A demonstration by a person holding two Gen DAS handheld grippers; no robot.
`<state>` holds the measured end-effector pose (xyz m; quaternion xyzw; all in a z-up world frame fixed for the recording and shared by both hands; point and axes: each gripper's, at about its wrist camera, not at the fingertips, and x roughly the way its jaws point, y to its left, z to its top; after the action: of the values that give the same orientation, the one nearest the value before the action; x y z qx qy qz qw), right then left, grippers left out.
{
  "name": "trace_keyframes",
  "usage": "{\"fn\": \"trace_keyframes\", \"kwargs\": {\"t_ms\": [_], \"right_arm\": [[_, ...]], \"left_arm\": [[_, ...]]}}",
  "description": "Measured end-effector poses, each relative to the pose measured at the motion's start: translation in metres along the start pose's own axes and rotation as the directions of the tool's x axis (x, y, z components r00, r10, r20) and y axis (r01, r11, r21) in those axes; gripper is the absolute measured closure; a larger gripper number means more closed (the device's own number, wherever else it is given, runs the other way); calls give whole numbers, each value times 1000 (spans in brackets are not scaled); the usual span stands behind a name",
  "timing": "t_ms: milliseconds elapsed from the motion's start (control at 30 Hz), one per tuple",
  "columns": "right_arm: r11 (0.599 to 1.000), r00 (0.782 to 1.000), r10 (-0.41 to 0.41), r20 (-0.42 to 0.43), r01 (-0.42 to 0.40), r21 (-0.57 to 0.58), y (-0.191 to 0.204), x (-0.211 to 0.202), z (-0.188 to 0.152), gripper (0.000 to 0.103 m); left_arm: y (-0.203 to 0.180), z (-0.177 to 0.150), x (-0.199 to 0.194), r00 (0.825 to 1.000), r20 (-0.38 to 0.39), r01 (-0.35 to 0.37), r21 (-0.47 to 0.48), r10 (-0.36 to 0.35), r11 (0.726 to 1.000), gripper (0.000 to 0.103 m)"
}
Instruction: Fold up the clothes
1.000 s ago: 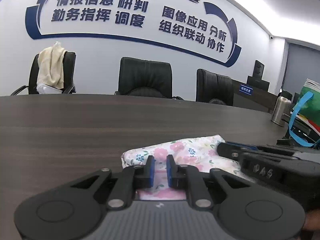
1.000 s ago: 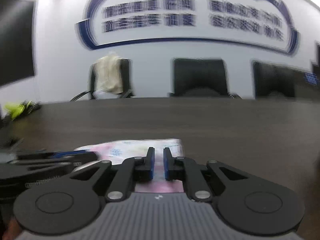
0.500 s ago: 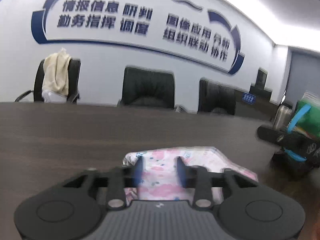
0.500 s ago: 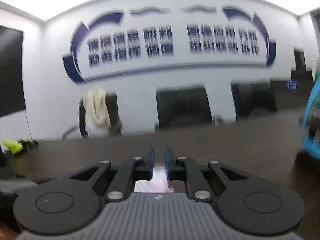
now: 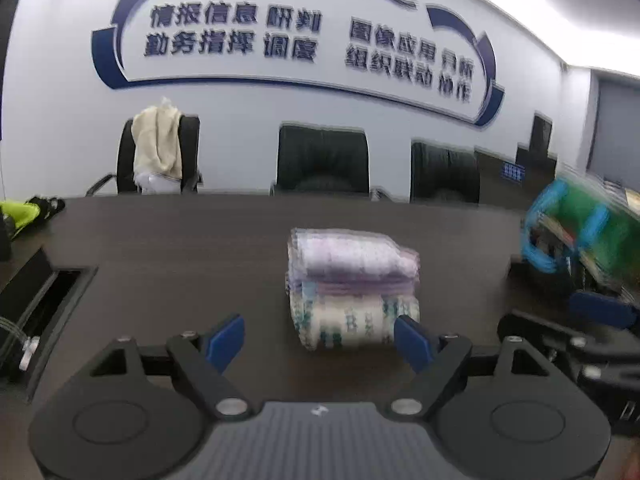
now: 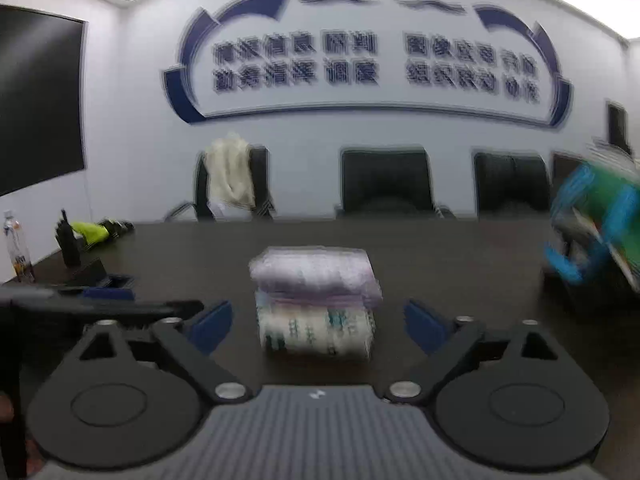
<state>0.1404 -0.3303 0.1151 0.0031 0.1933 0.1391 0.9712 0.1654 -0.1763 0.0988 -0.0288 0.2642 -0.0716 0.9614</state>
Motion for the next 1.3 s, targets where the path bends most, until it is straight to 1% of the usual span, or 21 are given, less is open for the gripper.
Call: {"fn": "trace_keyframes", "kwargs": {"t_ms": [67,100,200,367,433,500,567,700,800,933,1000,1167,1300], "right_arm": [[999,999,-26,-26,27,28,0,-24,-27,0],[998,999,-37,-40,39,42,0,-35,-40,0],[997,998,-18,-62,22,70,1,-63,-67,0],[995,996,-13,-90,22,93,14,-81,-105,0],[994,995,-4,-99,15,110,15,-84,-117,0],[993,994,26,-107,-14,114,15,-85,-127,0],[993,991,37,-129,-22,118,15,-84,-136,0],[994,984,38,-173,-20,103,24,-79,-150,0],[998,981,31,-193,-19,63,39,-73,-153,0],[999,976,45,-211,-41,19,61,-67,-155,0],[999,973,33,-227,-31,13,70,-65,-156,0],[1000,965,5,-263,-8,-8,90,-63,-162,0],[1000,964,-16,-267,9,-27,101,-63,-165,0]], "left_arm": [[0,-27,-17,1000,-27,1,9,-1,1000,22],[4,-40,-26,999,-36,-16,15,17,1000,22],[12,-74,-52,996,-73,-48,31,50,998,22],[20,-122,-74,987,-134,-87,22,90,996,22],[23,-137,-77,984,-160,-84,4,83,996,22],[25,-150,-82,982,-173,-74,-12,71,997,22],[27,-157,-87,982,-168,-85,-20,80,996,22],[38,-165,-92,978,-157,-146,-50,136,988,22],[49,-166,-90,967,-172,-200,-59,187,978,22],[59,-170,-92,957,-184,-237,-51,224,970,22],[64,-172,-94,952,-181,-257,-42,246,965,22],[78,-177,-102,947,-164,-290,-55,277,956,22],[86,-179,-105,947,-150,-296,-71,283,953,22]]}}
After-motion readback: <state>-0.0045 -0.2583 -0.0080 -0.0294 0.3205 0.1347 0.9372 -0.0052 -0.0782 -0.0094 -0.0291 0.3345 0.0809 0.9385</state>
